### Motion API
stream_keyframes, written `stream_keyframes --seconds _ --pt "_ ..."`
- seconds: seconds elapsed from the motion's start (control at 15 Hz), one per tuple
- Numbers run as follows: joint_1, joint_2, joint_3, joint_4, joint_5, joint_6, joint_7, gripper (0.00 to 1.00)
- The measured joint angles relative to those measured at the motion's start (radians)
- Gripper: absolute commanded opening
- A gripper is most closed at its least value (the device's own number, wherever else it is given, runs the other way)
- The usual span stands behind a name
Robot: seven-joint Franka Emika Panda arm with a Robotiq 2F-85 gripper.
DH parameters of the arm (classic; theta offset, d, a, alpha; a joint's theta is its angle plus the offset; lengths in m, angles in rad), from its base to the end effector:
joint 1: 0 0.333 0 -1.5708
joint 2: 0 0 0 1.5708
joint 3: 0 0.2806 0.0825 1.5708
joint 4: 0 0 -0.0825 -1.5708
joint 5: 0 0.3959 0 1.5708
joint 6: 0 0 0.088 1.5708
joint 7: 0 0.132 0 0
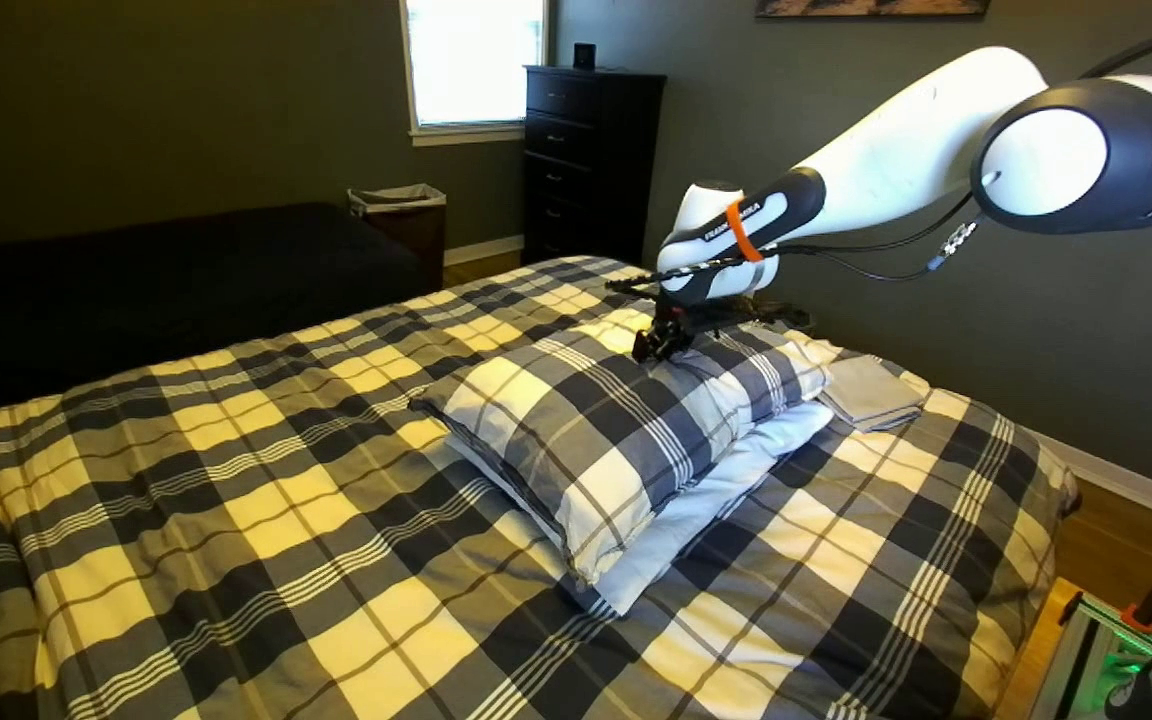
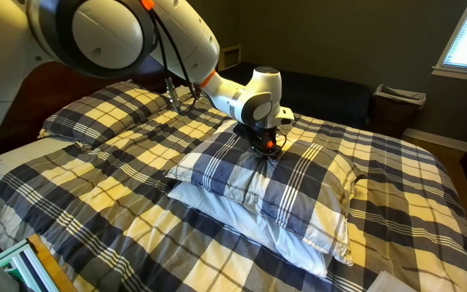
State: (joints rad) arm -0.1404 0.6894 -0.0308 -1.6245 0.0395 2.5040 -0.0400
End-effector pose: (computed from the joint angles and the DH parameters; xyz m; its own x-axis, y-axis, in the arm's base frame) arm 0.6910 -0.1173 0.1771 0.9706 -0.1487 0.1895 -0.1510 -0.9885 -0.0019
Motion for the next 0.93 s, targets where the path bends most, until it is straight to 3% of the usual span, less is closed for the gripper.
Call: stream_keyframes --seconds 0.6,0.67,0.73,0.93 --pt "-0.028 -0.153 0.001 -0.025 0.043 -0.113 -0.021 0.00" --pt "-0.028 -0.164 0.002 -0.031 0.043 -0.115 -0.022 0.25" --pt "-0.028 -0.171 0.003 -0.037 0.043 -0.115 -0.027 0.27" --pt "-0.024 -0.173 0.009 -0.054 0.043 -0.113 -0.043 0.48"
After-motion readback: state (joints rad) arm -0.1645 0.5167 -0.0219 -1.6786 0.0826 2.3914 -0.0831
